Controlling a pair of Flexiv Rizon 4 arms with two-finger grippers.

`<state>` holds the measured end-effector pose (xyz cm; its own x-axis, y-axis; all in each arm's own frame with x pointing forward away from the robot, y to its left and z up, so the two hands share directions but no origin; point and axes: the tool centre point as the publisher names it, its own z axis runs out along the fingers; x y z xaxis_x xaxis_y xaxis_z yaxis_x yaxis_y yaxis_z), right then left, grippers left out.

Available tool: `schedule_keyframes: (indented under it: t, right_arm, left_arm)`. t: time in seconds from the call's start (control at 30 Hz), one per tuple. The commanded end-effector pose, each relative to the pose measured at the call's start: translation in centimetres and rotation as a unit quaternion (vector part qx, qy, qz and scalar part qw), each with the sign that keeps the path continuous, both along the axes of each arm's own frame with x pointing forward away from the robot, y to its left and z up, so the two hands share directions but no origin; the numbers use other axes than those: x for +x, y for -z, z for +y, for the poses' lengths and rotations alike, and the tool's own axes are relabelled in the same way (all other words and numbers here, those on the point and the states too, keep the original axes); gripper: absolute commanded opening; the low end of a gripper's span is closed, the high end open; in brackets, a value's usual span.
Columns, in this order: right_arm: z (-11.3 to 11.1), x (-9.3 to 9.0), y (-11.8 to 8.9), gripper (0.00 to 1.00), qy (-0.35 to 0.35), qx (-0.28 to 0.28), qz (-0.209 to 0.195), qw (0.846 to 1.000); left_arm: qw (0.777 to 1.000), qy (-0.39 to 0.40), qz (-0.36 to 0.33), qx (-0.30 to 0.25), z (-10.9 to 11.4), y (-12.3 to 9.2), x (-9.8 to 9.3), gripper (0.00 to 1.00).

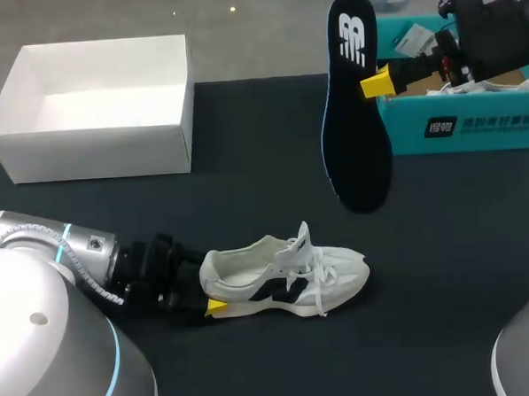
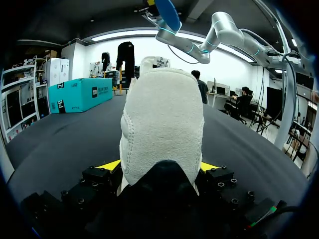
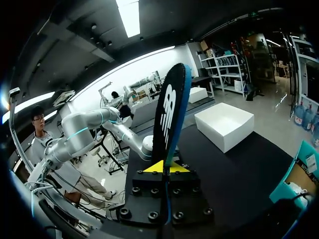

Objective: Take the shoe out of the shoebox, open the shoe tongue, remove and reinsert the insole, then place the shoe into the shoebox

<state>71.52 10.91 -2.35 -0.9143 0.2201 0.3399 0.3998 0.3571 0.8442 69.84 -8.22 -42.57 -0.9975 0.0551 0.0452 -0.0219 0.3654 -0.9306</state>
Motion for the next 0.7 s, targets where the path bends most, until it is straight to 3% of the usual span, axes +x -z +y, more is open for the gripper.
schedule_keyframes:
  t: [0.03,0.2,0.27,0.3,0.33,0.7]
  right_arm:
    - [0.1,0.1,0.0,0.00,0.000,-0.001,0.001,1.000]
    - [0.1,0.1,0.0,0.00,0.000,-0.001,0.001,1.000]
    - [0.1,0.1,0.0,0.00,0.000,-0.001,0.001,1.000]
    - [0.1,0.1,0.0,0.00,0.000,-0.001,0.001,1.000]
    - [0.1,0.1,0.0,0.00,0.000,-0.001,0.001,1.000]
    - [0.1,0.1,0.0,0.00,0.000,-0.001,0.001,1.000]
  left_arm:
    - [1.000,-0.001,0.000,0.000,0.0,0.3,0.0,0.00]
    - [1.000,-0.001,0.000,0.000,0.0,0.3,0.0,0.00]
    - [1.000,-0.001,0.000,0.000,0.0,0.3,0.0,0.31]
    - [1.000,-0.001,-0.001,0.000,0.0,0.2,0.0,0.60]
    - [1.000,0.000,-0.002,0.007,0.1,0.1,0.0,1.00]
    - [0.997,-0.005,-0.009,0.072,1.0,-1.1,-0.6,1.00]
